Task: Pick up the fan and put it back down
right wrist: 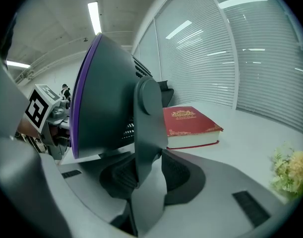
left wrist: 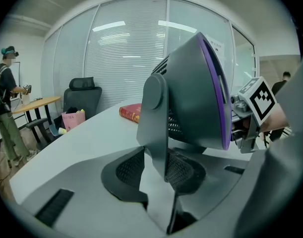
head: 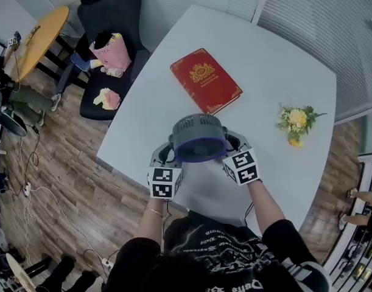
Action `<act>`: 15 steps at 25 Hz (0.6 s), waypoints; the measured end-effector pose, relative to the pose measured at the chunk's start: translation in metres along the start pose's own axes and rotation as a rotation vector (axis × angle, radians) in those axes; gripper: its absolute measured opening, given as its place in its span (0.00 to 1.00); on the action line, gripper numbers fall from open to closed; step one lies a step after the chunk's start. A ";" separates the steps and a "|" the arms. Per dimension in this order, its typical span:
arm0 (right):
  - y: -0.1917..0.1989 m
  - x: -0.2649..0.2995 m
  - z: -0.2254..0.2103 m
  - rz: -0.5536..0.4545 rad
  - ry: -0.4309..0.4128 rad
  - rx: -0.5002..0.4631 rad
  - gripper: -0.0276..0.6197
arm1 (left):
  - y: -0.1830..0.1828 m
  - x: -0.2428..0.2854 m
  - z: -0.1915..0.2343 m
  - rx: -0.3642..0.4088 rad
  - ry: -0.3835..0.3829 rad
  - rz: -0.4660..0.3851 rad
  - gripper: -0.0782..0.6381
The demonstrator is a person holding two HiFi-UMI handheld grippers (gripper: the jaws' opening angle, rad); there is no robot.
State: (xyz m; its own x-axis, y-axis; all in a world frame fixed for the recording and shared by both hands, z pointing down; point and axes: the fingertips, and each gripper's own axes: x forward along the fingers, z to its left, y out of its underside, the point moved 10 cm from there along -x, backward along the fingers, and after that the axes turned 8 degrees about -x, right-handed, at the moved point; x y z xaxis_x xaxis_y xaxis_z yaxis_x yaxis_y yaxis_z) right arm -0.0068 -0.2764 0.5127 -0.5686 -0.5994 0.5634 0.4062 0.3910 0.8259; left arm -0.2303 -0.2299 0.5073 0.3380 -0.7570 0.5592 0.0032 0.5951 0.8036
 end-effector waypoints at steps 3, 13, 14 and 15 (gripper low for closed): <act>-0.007 -0.013 0.011 -0.001 0.012 -0.020 0.22 | -0.003 -0.017 -0.005 0.007 -0.006 -0.007 0.27; -0.024 -0.058 0.059 -0.005 0.032 -0.035 0.21 | 0.000 -0.085 -0.014 0.004 -0.017 -0.012 0.27; -0.026 -0.062 0.064 -0.007 0.029 -0.039 0.21 | 0.000 -0.092 -0.014 0.003 -0.016 -0.013 0.27; -0.028 -0.067 0.069 -0.012 0.024 -0.038 0.21 | 0.001 -0.099 -0.015 0.004 -0.017 -0.015 0.27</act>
State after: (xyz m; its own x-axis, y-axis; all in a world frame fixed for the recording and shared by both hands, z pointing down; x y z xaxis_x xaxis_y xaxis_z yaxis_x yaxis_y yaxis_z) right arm -0.0294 -0.1993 0.4529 -0.5567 -0.6204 0.5524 0.4267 0.3570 0.8310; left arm -0.2498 -0.1502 0.4495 0.3219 -0.7701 0.5507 0.0045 0.5829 0.8125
